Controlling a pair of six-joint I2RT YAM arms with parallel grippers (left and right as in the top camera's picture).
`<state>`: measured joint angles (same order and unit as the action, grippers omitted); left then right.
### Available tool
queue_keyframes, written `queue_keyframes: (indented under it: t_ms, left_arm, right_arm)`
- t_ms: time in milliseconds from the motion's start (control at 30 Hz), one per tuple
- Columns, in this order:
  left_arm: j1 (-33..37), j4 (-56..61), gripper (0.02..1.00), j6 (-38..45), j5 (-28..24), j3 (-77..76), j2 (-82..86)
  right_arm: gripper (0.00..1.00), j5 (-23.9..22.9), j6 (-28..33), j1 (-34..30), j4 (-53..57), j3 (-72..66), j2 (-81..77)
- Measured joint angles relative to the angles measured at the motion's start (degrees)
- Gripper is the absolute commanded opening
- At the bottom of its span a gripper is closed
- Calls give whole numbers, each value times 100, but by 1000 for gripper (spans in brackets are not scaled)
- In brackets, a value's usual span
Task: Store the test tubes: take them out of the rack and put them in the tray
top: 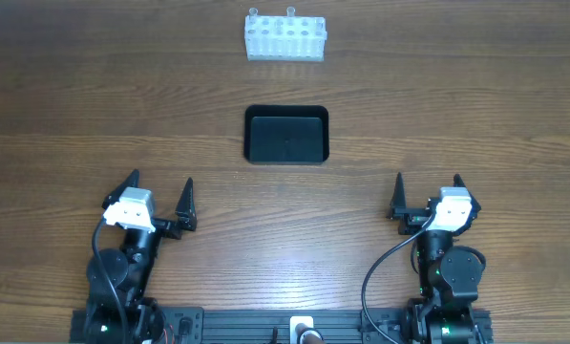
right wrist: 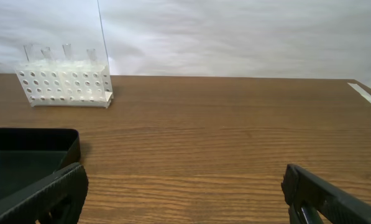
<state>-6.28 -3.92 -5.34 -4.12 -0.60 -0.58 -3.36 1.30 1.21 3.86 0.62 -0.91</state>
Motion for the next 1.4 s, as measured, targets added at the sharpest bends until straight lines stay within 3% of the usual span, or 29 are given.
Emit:
queue_keyframes:
  t_ms: [367, 533, 800, 1033, 1400]
  left_arm:
    - [0, 101, 1000, 0, 2, 0, -22]
    - [0, 1547, 1000, -2, 2, -2, -780]
    - [0, 3351, 991, -2, 2, -704, -3617]
    - [-197, 2944, 998, -2, 7, -2896, -6013]
    - [-778, 1152, 1000, -2, 271, -6308, -8988]
  right_arm:
    - [993, 0, -2, 0, -2, 0, 0]
    - [991, 2, -2, 0, 2, 0, 0]
    - [993, 2, 0, 0, 2, 0, 0]
    - [991, 2, 0, 0, 2, 0, 2]
    - [991, 0, -2, 0, 2, 0, 0]
